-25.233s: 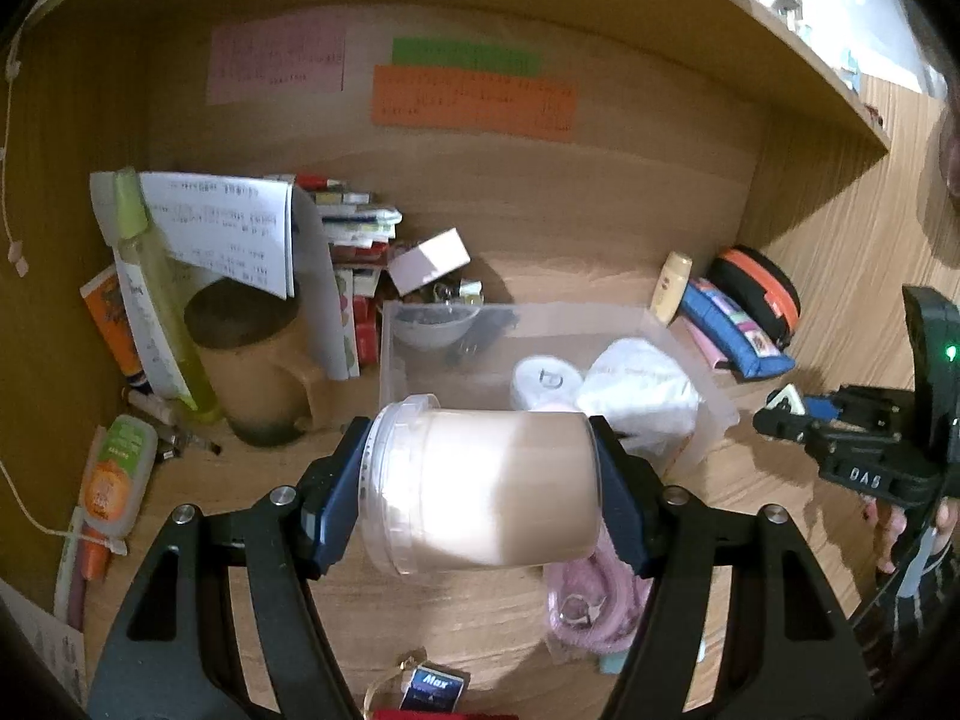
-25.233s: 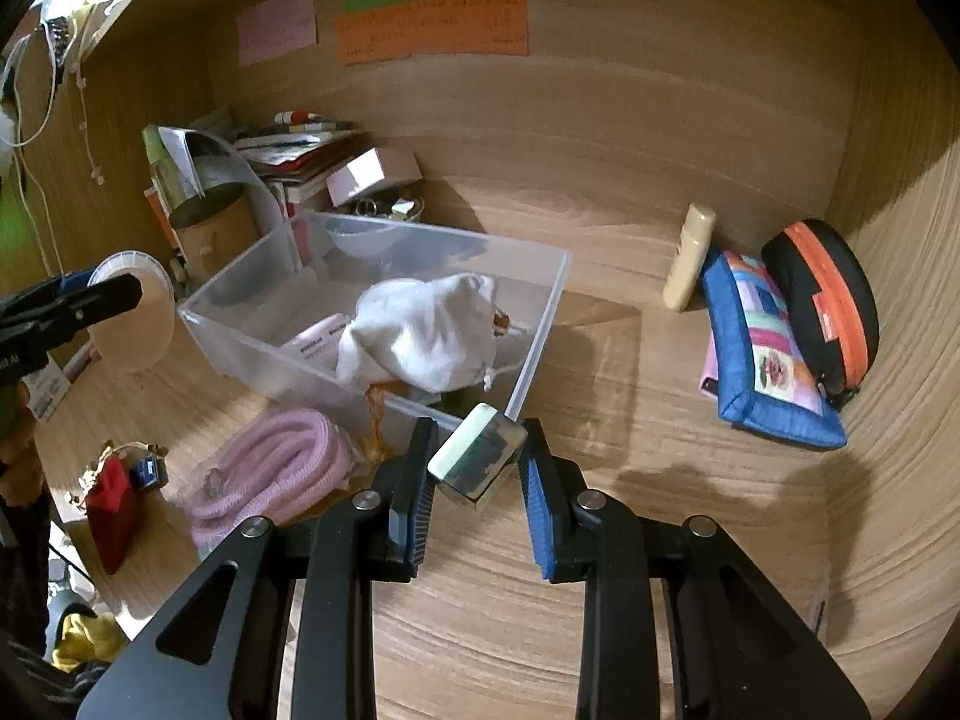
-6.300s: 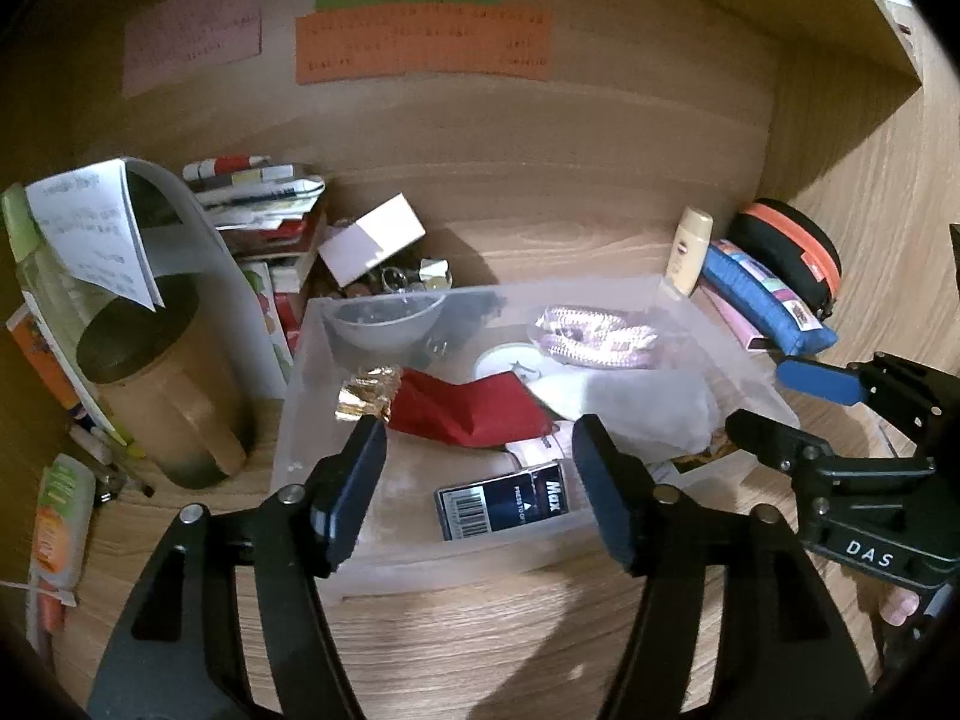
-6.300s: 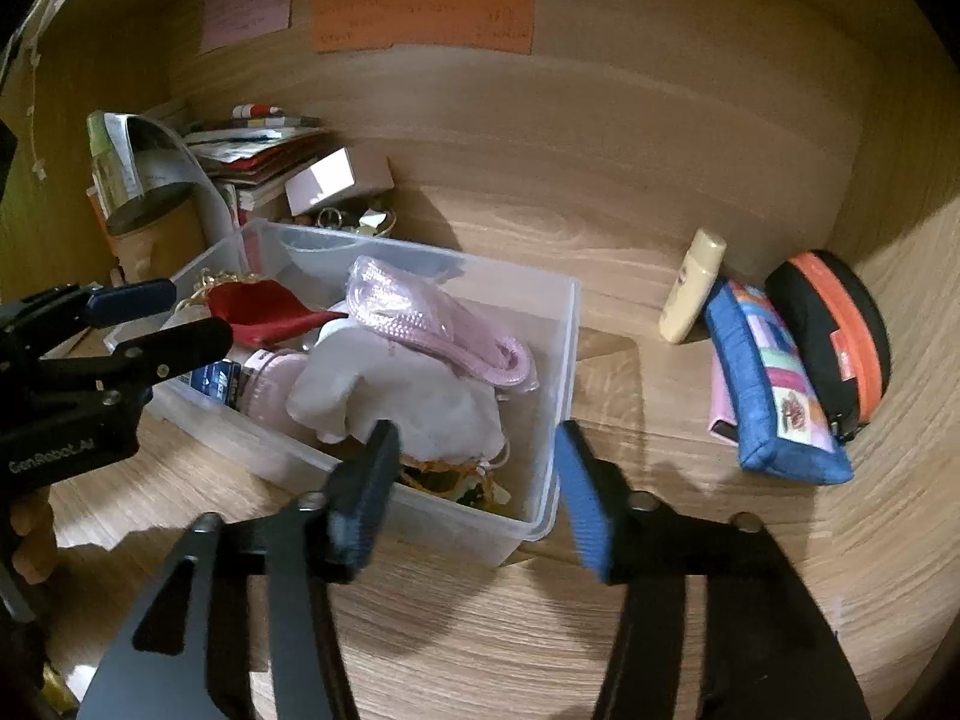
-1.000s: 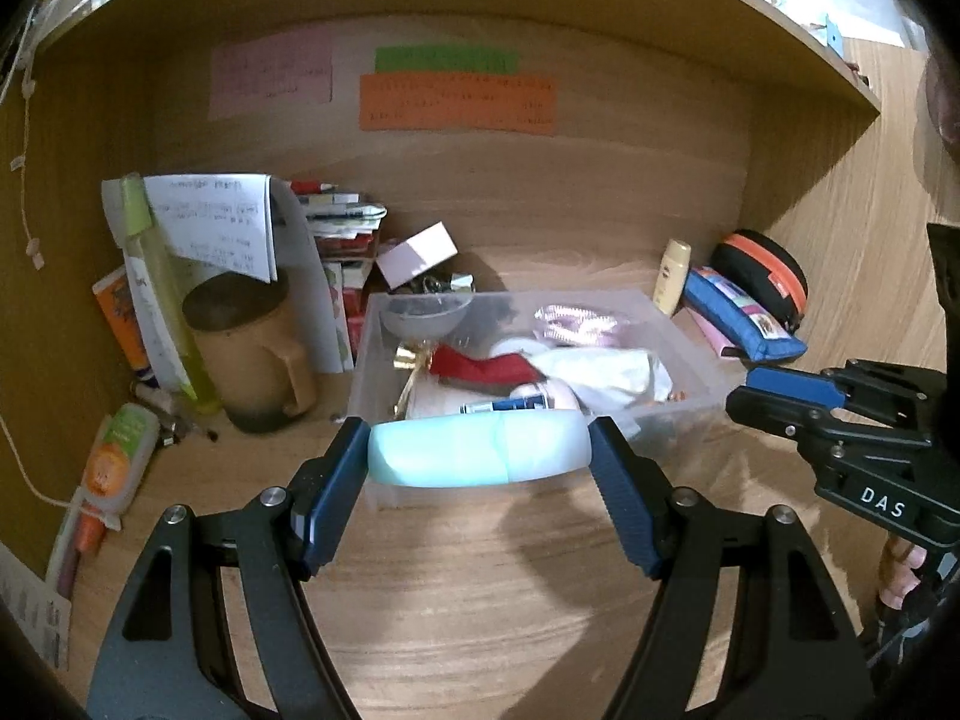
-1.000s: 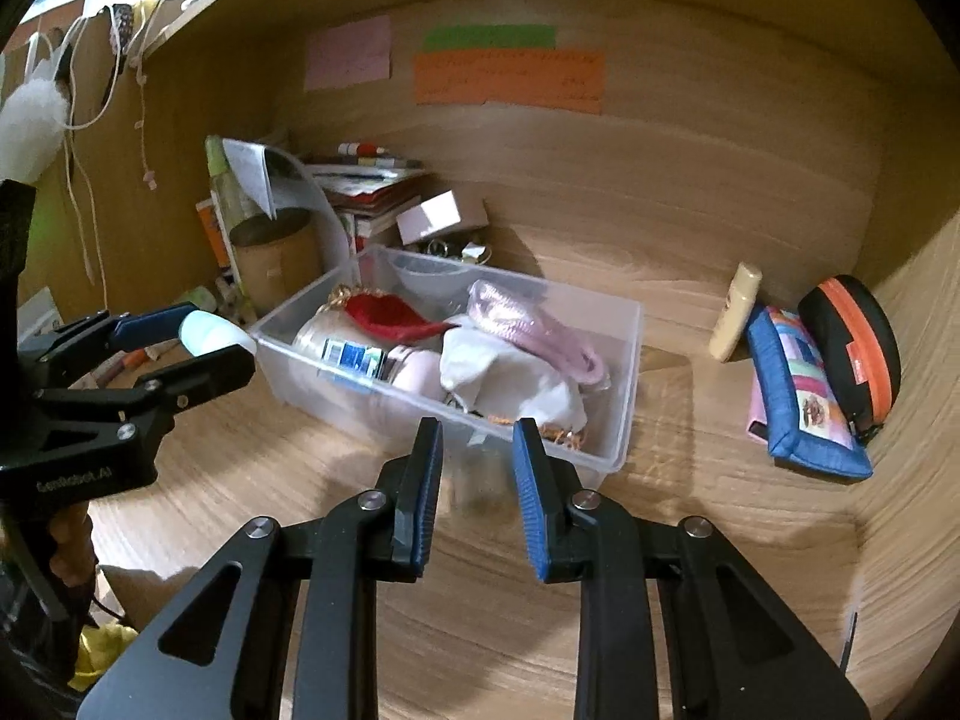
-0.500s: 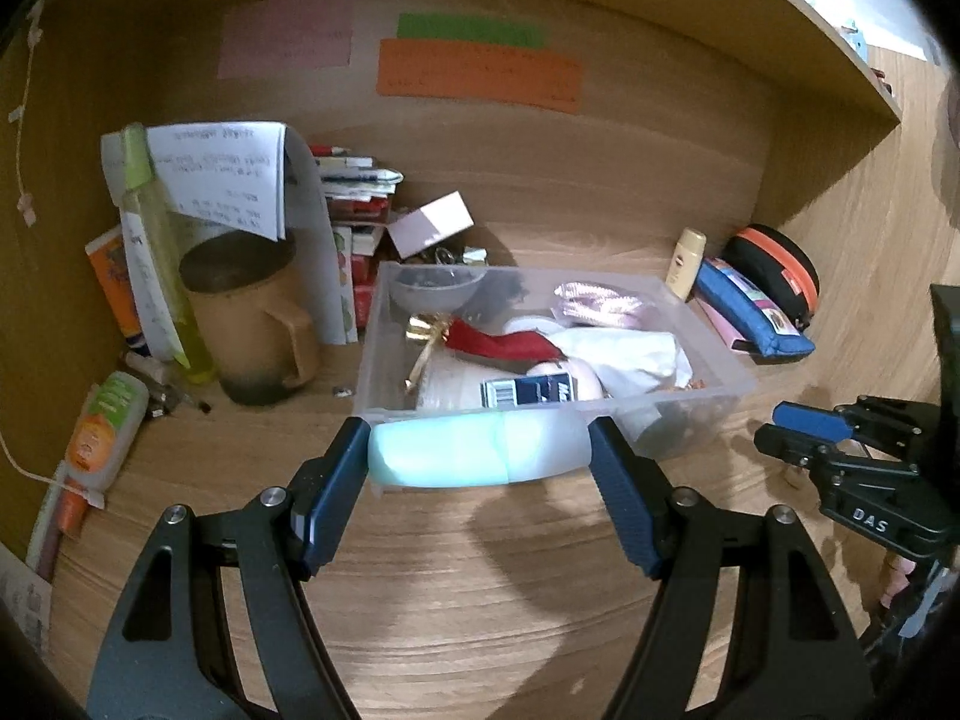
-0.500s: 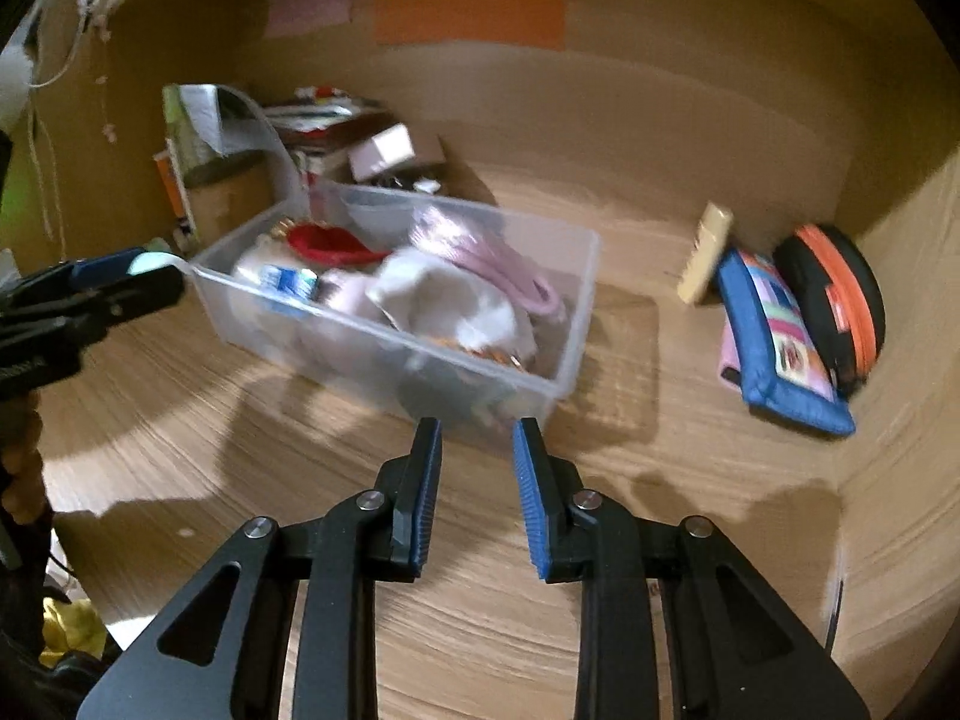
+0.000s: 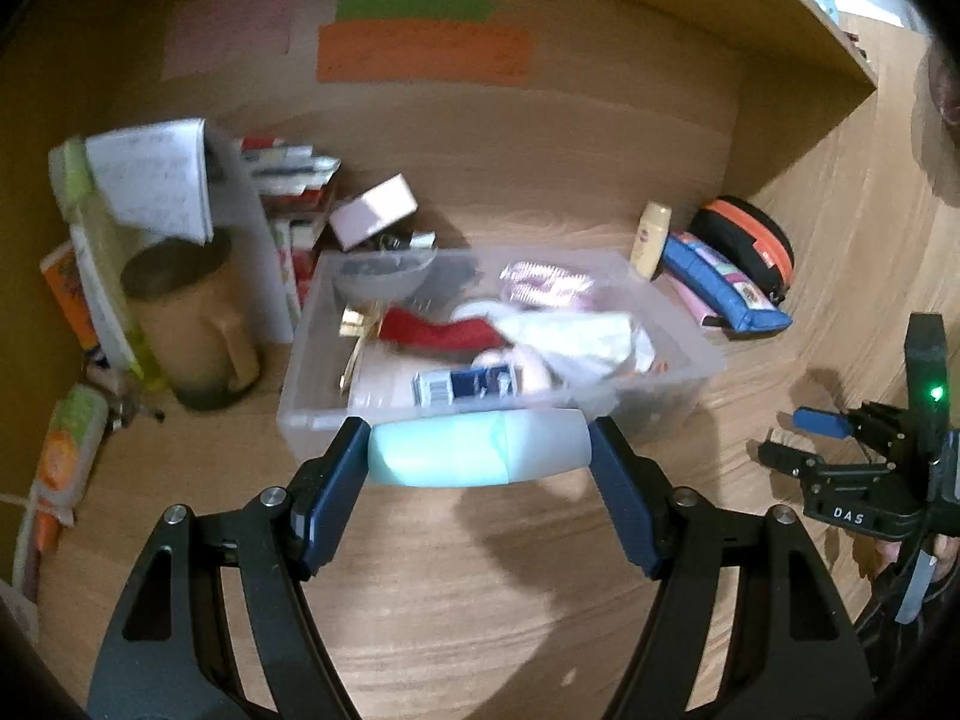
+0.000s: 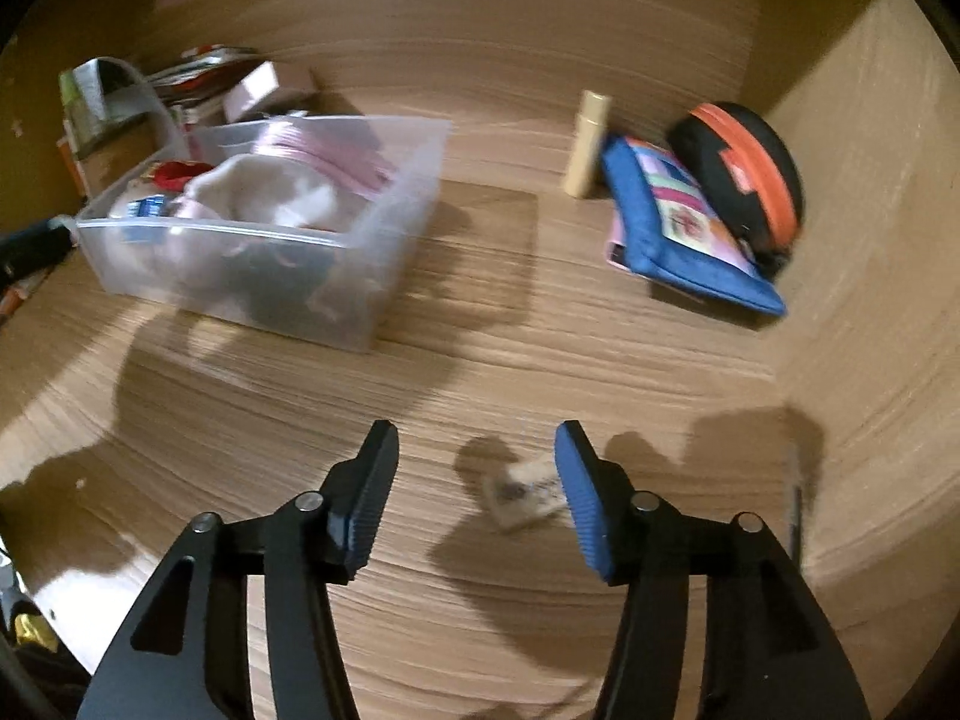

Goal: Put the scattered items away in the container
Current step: 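Hold the stick over the box while the right tool grasps the white eraser, then open the left tool to drop the stick while the right tool carries the eraser over the box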

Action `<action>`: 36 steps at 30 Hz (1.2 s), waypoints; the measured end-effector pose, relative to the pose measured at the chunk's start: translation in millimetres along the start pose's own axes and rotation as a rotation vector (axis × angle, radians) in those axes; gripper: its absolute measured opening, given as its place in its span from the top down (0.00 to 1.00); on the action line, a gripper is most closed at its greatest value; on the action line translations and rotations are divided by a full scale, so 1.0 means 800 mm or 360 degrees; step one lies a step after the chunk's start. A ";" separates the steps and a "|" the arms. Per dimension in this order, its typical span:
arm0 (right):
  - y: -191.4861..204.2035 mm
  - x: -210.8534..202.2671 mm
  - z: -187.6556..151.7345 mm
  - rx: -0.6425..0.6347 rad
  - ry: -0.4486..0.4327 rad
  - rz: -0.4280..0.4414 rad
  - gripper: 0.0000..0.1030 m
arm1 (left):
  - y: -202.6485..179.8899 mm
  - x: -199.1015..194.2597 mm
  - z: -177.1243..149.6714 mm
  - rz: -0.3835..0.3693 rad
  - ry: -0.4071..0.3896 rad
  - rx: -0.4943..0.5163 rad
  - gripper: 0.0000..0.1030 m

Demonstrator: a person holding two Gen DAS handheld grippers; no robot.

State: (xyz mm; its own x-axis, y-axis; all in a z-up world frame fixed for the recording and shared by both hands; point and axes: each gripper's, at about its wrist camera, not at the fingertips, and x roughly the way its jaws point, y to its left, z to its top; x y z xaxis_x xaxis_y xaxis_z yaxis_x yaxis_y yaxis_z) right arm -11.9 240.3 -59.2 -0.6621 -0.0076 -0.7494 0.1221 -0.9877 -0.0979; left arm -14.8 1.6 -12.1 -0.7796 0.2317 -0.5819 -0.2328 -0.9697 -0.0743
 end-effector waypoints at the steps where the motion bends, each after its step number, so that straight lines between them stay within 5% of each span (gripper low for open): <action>1: -0.006 0.000 -0.002 0.0018 0.0009 0.0004 0.48 | -0.002 0.000 0.004 -0.0005 -0.0007 0.0011 0.29; 16: -0.030 0.020 -0.017 0.0102 0.0128 0.0070 0.49 | -0.012 0.048 0.051 0.0018 0.0023 0.0095 0.29; 23: -0.026 0.025 -0.014 0.0084 0.0130 0.0103 0.61 | -0.003 0.072 0.053 0.0037 0.0069 0.0060 0.29; 36: -0.015 -0.011 0.017 0.0105 -0.0058 0.0164 0.61 | 0.011 0.100 0.049 -0.0003 0.0172 0.0005 0.29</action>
State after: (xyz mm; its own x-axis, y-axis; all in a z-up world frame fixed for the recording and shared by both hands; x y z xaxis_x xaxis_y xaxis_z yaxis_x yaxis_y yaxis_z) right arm -17.4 249.8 -42.4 -0.6749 -0.1143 -0.7290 0.1431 -0.9895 0.0227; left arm -101.7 14.6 -27.7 -0.7117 0.2238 -0.6659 -0.2363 -0.9689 -0.0731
